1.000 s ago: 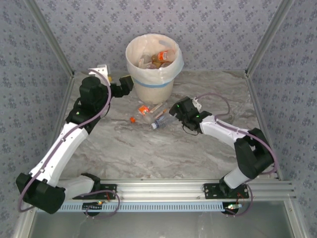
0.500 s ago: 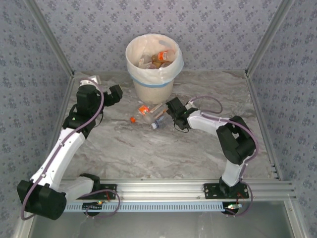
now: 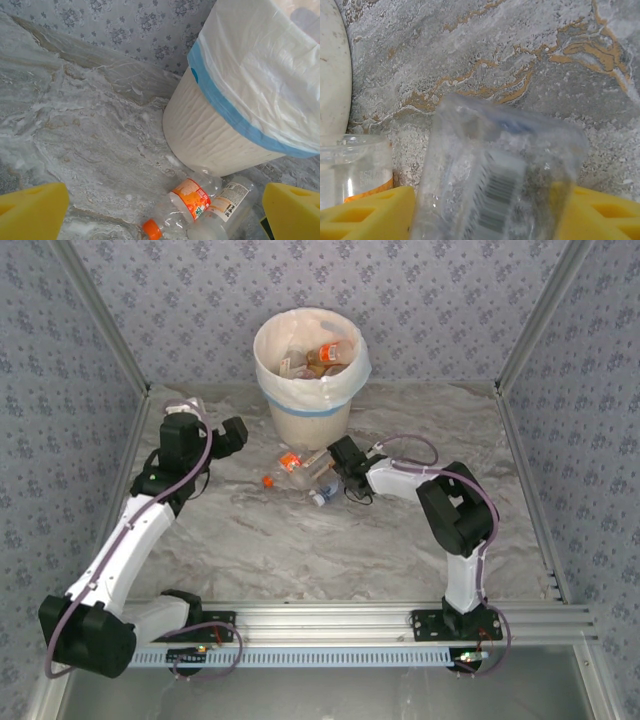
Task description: Put the plastic bottles in the bin
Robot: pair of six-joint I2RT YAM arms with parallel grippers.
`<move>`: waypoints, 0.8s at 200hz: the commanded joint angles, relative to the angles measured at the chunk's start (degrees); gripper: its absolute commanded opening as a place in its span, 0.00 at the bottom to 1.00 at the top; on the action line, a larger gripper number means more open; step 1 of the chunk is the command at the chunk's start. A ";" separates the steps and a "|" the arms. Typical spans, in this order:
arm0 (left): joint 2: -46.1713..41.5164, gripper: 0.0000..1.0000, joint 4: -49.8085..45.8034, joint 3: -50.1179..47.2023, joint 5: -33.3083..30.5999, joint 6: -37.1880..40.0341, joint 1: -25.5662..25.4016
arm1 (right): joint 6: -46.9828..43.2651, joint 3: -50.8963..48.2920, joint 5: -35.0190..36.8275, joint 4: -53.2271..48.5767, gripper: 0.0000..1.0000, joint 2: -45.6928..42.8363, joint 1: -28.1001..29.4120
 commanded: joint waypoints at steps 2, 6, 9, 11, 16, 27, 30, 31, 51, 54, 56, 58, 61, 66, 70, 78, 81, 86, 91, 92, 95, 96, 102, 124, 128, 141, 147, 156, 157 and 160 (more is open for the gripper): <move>0.53 1.00 -0.08 -0.01 0.96 -0.78 0.37 | -0.12 -2.89 2.14 0.84 0.60 -1.64 -0.22; 0.71 0.99 -0.07 -0.01 0.97 -0.77 0.37 | -0.37 -3.37 2.43 1.00 0.58 -2.07 -0.21; 0.79 1.00 0.01 -0.01 1.05 -0.86 0.37 | -0.68 -3.79 2.64 1.16 0.57 -2.46 -0.21; 0.87 0.99 0.02 -0.08 1.06 -0.88 0.37 | -0.93 -4.04 2.74 1.20 0.55 -2.72 -0.21; 1.02 1.00 0.11 -0.10 1.11 -0.97 0.37 | -1.49 -4.67 3.00 1.58 0.52 -3.28 -0.21; 1.41 0.99 0.29 -0.10 1.40 -1.04 0.37 | -2.76 -6.08 3.49 2.04 0.49 -4.54 -0.22; 1.57 0.99 0.29 -0.10 1.48 -1.13 0.37 | -3.17 -6.50 3.55 2.24 0.48 -5.02 -0.30; 1.58 0.99 0.33 -0.10 1.44 -1.14 0.37 | -3.29 -6.65 3.56 2.35 0.48 -5.11 -0.26; 2.45 0.99 0.68 -0.10 1.88 -1.46 0.37 | -5.86 -9.69 3.74 4.66 0.43 -7.98 -0.21; 2.60 1.00 0.64 -0.10 2.01 -1.50 0.39 | -6.12 -10.18 3.80 5.13 0.42 -8.43 -0.22; 2.71 0.99 0.68 -0.10 2.07 -1.57 0.37 | -6.46 -10.54 3.82 5.51 0.41 -8.71 -0.24; 2.80 1.00 0.64 -0.10 2.04 -1.59 0.37 | -6.84 -10.80 3.78 5.81 0.41 -9.00 -0.22; 2.85 0.99 0.70 -0.10 2.03 -1.66 0.37 | -7.15 -11.36 3.86 6.23 0.40 -9.45 -0.30; 3.10 0.99 0.73 -0.10 2.06 -1.77 0.37 | -7.69 -11.99 3.96 6.88 0.39 -10.22 -0.30; 3.26 1.00 0.80 -0.19 2.11 -1.93 0.37 | -8.10 -12.60 4.05 7.39 0.39 -10.76 -0.31; 3.53 1.00 0.90 -0.20 2.18 -2.06 0.37 | -9.13 -13.78 4.24 8.45 0.37 -11.92 -0.30; 3.73 0.99 0.94 -0.20 2.13 -2.17 0.37 | -9.63 -14.08 4.26 8.86 0.37 -12.31 -0.33; 3.94 0.99 0.91 -0.24 2.26 -2.27 0.37 | -10.35 -14.58 4.31 9.19 0.36 -13.11 -0.32; 4.09 0.99 0.90 -0.28 2.29 -2.34 0.38 | -11.30 -14.97 4.27 9.59 0.36 -13.78 -0.37; 4.12 0.99 0.90 -0.32 2.29 -2.40 0.38 | -11.49 -15.01 4.22 9.62 0.36 -13.93 -0.38; 4.20 1.00 0.94 -0.34 2.22 -2.45 0.37 | -12.08 -15.11 4.19 9.84 0.36 -14.36 -0.38; 4.26 0.99 0.87 -0.35 2.26 -2.51 0.37 | -12.41 -15.13 4.19 9.92 0.36 -14.44 -0.38; 4.37 0.99 0.81 -0.34 2.37 -2.60 0.37 | -14.07 -15.46 3.99 10.54 0.35 -15.34 -0.26; 5.02 0.99 0.73 -0.50 2.47 -2.95 0.37 | -19.44 -15.87 3.56 12.76 0.35 -18.47 -0.05; 5.12 0.99 0.74 -0.56 2.55 -2.99 0.38 | -20.34 -15.87 3.56 13.11 0.35 -19.25 -0.10; 5.37 0.99 0.63 -0.69 2.54 -3.33 0.37 | -23.31 -15.92 3.65 14.40 0.35 -21.04 0.05; 5.46 0.99 0.63 -0.67 2.64 -3.41 0.37 | -24.28 -15.84 3.78 14.86 0.35 -21.93 0.03; 5.58 0.99 0.66 -0.71 2.70 -3.52 0.37 | -25.27 -15.84 3.96 15.31 0.35 -23.12 0.04; 5.61 0.99 0.69 -0.71 2.72 -3.56 0.37 | -25.46 -15.84 3.98 15.38 0.35 -23.21 0.05; 5.72 0.99 0.66 -0.68 2.73 -3.59 0.37 | -25.78 -15.84 4.00 15.62 0.35 -23.66 0.01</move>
